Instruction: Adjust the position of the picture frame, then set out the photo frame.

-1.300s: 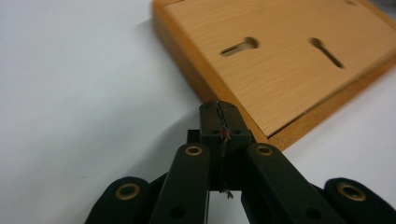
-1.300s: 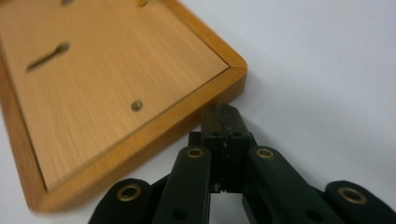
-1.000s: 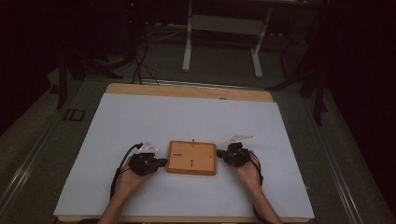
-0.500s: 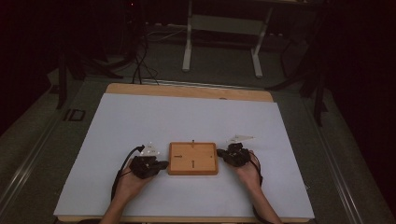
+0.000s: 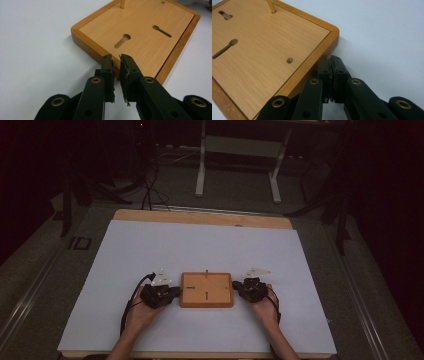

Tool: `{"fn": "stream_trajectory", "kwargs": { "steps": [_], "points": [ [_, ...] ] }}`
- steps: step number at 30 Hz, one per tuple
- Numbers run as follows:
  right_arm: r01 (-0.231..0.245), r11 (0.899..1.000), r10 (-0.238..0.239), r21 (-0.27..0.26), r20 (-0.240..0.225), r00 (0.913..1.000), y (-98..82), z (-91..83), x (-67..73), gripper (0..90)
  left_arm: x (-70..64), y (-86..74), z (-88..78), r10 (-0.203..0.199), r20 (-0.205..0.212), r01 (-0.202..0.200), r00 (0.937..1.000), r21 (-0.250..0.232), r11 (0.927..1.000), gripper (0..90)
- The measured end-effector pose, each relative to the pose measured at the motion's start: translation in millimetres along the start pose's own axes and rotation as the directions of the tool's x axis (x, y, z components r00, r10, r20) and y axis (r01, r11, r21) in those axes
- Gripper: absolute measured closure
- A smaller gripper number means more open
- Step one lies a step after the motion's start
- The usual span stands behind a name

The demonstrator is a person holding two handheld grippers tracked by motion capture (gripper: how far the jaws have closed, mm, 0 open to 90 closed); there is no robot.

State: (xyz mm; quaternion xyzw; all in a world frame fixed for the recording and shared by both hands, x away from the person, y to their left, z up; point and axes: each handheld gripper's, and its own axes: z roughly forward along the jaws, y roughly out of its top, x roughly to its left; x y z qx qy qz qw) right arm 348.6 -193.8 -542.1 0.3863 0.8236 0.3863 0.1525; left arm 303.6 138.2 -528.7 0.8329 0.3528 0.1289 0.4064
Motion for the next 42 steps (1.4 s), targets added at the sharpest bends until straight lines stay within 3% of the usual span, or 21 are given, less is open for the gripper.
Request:
{"fn": "stream_trajectory", "kwargs": {
  "steps": [11, 13, 21, 30, 35, 42],
  "points": [
    [0.006, 1.0, -0.006, 0.001, -0.002, 1.0, -1.4, -2.6, -0.4, 82.9, 2.3, 3.8, 0.6, -0.007, -0.009, 0.006, 0.9999, -0.038, 0.9992, 69.3],
    [0.005, 1.0, -0.005, -0.002, -0.003, 1.0, -1.2, -2.9, -0.5, 82.3, 2.9, 4.6, -0.5, -0.023, 0.005, 0.023, 0.9997, -0.052, 0.9984, 67.8],
    [0.003, 1.0, -0.003, -0.021, -0.015, 0.9999, 0.5, -10.4, 0.5, 77.8, 0.2, 11.0, 0.7, -0.021, 0.015, 0.022, 0.9997, -0.07, 0.9973, 59.5],
    [-0.005, 0.999, 0.004, -0.042, -0.025, 0.9997, 1.9, -19.6, -1.3, 71.3, -0.9, 22.0, 6.6, -0.008, 0.044, 0.012, 0.999, -0.08, 0.9967, 58.3],
    [0.008, 0.999, -0.01, -0.041, -0.062, 0.998, 2.0, -24.6, -0.9, 66.1, -1.4, 28.4, 12.1, 0.006, 0.051, -0.003, 0.9987, -0.072, 0.9974, 57.8],
    [0.022, 0.999, -0.024, -0.038, -0.075, 0.9969, 2.6, -25.9, 1.3, 62.9, 0.8, 33.1, 17.9, -0.004, 0.057, 0.008, 0.9984, -0.068, 0.9977, 57.2]
  ]
}}
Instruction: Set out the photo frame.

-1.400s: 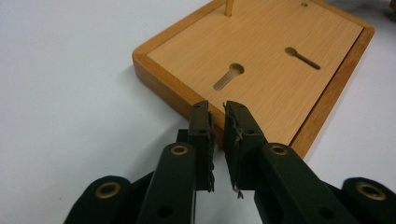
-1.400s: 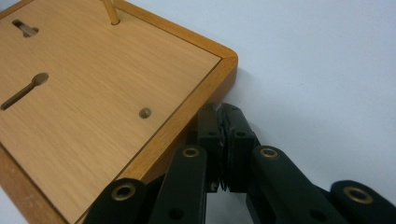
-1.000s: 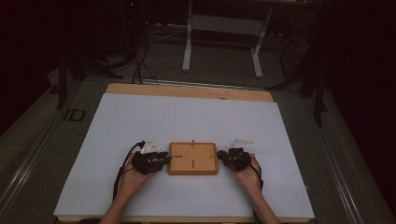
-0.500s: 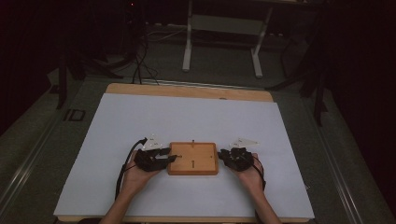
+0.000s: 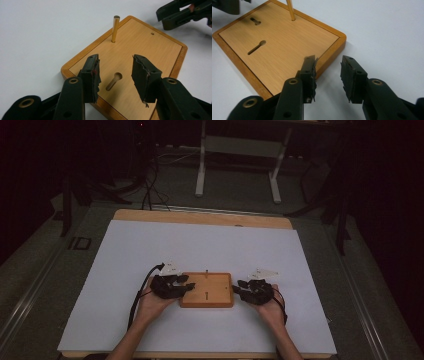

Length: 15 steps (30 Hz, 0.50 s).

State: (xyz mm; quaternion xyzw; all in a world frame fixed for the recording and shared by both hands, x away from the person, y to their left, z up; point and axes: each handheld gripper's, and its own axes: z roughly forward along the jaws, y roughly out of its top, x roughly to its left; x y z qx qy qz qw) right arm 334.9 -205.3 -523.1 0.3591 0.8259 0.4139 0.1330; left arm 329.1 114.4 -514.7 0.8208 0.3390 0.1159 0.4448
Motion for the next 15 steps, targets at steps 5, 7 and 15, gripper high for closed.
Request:
{"fn": "stream_trajectory", "kwargs": {
  "steps": [5, 7, 15],
  "points": [
    [0.01, 1.0, -0.01, 0.004, -0.009, 0.9999, 0.6, -1.4, 2.8, 59.7, 2.3, 5.2, 4.2, 0.001, 0.006, -0.001, 1.0, -0.001, 1.0, 56.9],
    [0.011, 1.0, -0.011, 0.004, -0.011, 0.9999, 0.7, -1.8, 3.7, 59.3, 3.1, 7.2, 5.7, 0.0, 0.01, 0.0, 0.9999, -0.001, 1.0, 57.0],
    [0.018, 1.0, -0.018, -0.001, -0.014, 0.9997, 1.4, -4.2, 6.0, 58.5, 3.5, 16.2, 13.2, 0.015, 0.016, -0.015, 0.9998, 0.006, 0.9999, 58.8]
  ]
}}
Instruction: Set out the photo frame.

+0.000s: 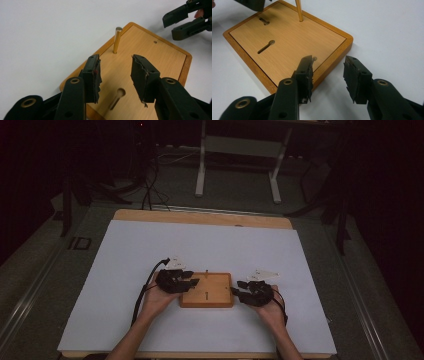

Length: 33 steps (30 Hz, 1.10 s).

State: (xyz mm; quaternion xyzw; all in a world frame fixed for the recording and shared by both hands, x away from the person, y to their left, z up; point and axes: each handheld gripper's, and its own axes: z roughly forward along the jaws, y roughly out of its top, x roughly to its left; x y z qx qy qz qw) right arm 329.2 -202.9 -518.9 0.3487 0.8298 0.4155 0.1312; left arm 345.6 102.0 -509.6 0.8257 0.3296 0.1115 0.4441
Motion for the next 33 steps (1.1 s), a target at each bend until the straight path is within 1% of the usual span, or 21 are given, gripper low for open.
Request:
{"fn": "stream_trajectory", "kwargs": {
  "steps": [3, 9, 13, 16, 22, 24, 26, 29, 30, 33],
  "points": [
    [0.005, 1.0, -0.005, 0.0, -0.003, 1.0, 0.0, -0.7, 0.4, 58.3, -0.4, 4.3, 3.3, 0.005, 0.003, -0.005, 1.0, -0.006, 1.0, 60.0],
    [0.006, 1.0, -0.006, -0.001, -0.004, 1.0, -0.4, -0.8, 1.1, 57.8, -1.7, 10.4, 12.4, 0.023, 0.011, -0.023, 0.9997, 0.001, 0.9997, 62.7],
    [0.011, 1.0, -0.011, -0.001, -0.008, 0.9999, -0.3, -0.4, 2.0, 57.8, -2.9, 14.2, 20.3, 0.037, 0.009, -0.037, 0.9993, 0.009, 0.9993, 68.6],
    [0.018, 1.0, -0.018, -0.003, -0.01, 0.9998, 0.0, -0.8, 2.4, 57.8, -2.4, 16.4, 27.5, 0.031, 0.01, -0.032, 0.9995, 0.015, 0.9994, 72.8],
    [0.016, 1.0, -0.016, -0.004, -0.007, 0.9998, -0.4, -1.0, 1.9, 57.7, -1.8, 20.8, 38.3, 0.025, 0.015, -0.025, 0.9996, 0.014, 0.9996, 75.7],
    [0.016, 1.0, -0.016, -0.005, -0.005, 0.9999, -0.2, -1.3, 1.8, 57.6, -1.4, 21.6, 41.5, 0.026, 0.023, -0.026, 0.9994, 0.015, 0.9995, 80.8],
    [0.015, 1.0, -0.015, -0.006, -0.005, 0.9999, -0.1, -1.7, 1.8, 57.6, -1.5, 22.0, 43.1, 0.024, 0.021, -0.024, 0.9995, 0.013, 0.9996, 82.9],
    [0.014, 1.0, -0.014, -0.007, -0.004, 0.9999, -0.2, -1.8, 1.5, 57.7, -2.1, 22.5, 42.9, 0.04, 0.015, -0.04, 0.9991, 0.016, 0.9991, 83.7],
    [0.014, 1.0, -0.014, -0.007, -0.004, 0.9999, -0.2, -1.6, 1.5, 57.6, -2.4, 22.5, 43.0, 0.047, 0.017, -0.048, 0.9987, 0.013, 0.9988, 83.9],
    [0.017, 1.0, -0.017, -0.005, -0.006, 0.9998, -0.3, -0.8, 1.9, 57.6, -2.1, 21.9, 45.7, 0.056, 0.045, -0.056, 0.9974, -0.002, 0.9984, 83.9]
  ]
}}
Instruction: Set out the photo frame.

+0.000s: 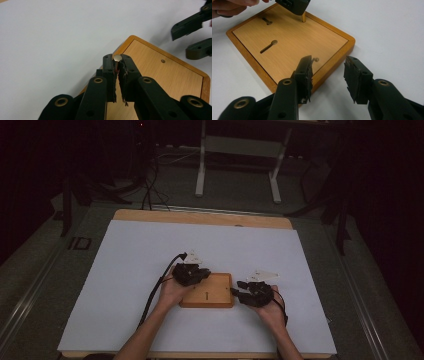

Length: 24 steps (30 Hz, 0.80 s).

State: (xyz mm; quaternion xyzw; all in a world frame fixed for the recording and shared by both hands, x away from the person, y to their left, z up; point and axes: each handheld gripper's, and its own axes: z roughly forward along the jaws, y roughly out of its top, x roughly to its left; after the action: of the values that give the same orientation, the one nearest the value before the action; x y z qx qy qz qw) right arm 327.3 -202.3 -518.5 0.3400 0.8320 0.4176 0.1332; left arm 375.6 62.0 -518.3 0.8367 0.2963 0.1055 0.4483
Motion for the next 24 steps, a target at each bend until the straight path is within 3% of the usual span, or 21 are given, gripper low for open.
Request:
{"fn": "stream_trajectory", "kwargs": {
  "steps": [7, 24],
  "points": [
    [-0.001, 1.0, 0.001, -0.001, -0.001, 1.0, 0.0, -0.7, -0.2, 57.6, 4.4, -2.1, 1.4, -0.031, 0.033, 0.032, 0.999, -0.012, 0.9994, 82.1],
    [0.043, 0.999, -0.043, 0.0, -0.032, 0.9986, -0.8, -6.9, 6.4, 54.9, 9.2, -1.1, 2.5, -0.048, 0.061, 0.047, 0.997, 0.007, 0.9989, 83.9]
  ]
}}
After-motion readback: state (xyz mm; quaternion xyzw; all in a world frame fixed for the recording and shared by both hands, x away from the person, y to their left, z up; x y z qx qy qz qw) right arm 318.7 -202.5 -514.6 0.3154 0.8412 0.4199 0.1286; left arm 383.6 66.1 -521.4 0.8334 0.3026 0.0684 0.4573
